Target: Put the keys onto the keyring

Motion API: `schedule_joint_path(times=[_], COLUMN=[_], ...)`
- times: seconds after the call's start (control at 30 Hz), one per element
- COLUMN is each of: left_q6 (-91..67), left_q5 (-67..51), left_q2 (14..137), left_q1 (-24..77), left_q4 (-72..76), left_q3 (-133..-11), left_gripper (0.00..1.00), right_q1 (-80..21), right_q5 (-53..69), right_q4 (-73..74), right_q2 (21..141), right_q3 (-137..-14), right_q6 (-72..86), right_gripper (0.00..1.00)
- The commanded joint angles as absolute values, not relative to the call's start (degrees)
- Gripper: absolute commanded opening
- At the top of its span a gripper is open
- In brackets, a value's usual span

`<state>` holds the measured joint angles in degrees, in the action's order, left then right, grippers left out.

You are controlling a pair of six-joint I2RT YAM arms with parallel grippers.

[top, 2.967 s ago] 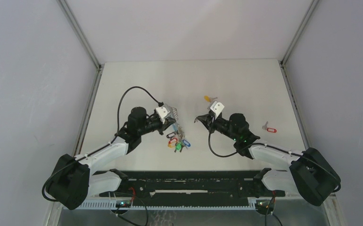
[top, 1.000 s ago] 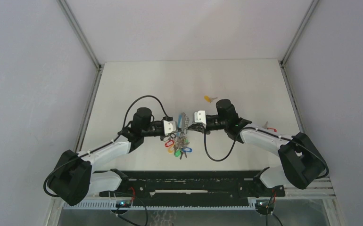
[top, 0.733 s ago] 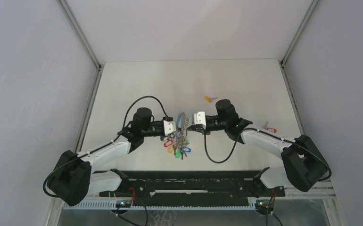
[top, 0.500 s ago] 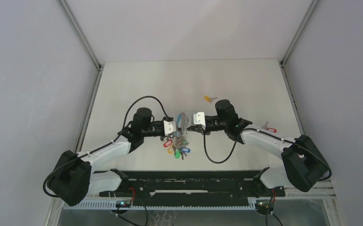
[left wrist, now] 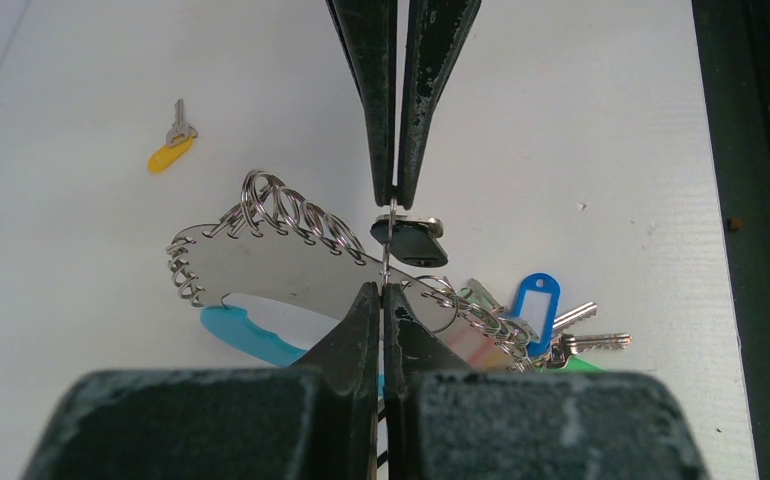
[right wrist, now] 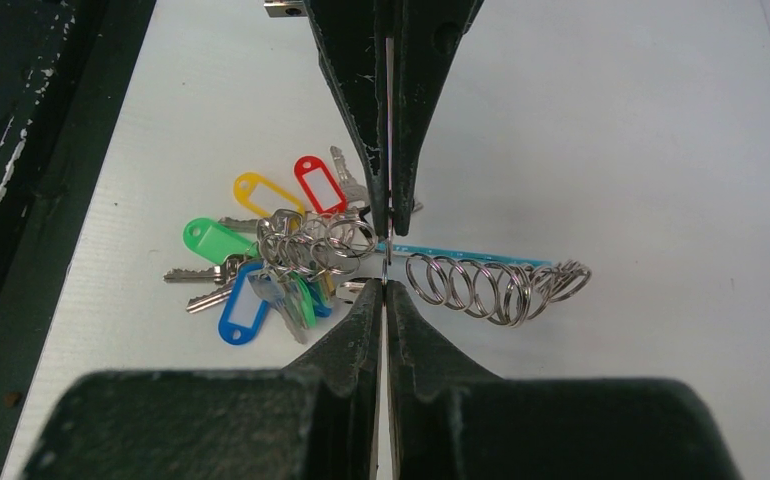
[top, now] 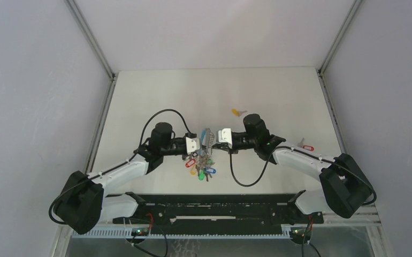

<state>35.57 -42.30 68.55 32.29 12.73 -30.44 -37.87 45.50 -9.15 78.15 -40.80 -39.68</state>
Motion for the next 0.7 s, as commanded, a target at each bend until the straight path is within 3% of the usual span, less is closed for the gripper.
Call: schedule_joint_path(times=[0.0,0.67], left_q6=[35.86,35.17], left_q5=[-43.85,-43.93], left_q2=[67.85,67.57], left_q1=[32.67,32.74], left_q4=[14.76,15.68], left_q3=[-31.74,-31.51], left_gripper=[0.00,0.00], right_q1=[-38.46,-39.45], right_q5=[45.56,45.00], right_q4=[-9.52,-4.20], right_q2=[77.36,80.00], right_q3=[-43.54,-46.59], right_q6=[-40.62,-42.27], right_gripper=[0.00,0.00])
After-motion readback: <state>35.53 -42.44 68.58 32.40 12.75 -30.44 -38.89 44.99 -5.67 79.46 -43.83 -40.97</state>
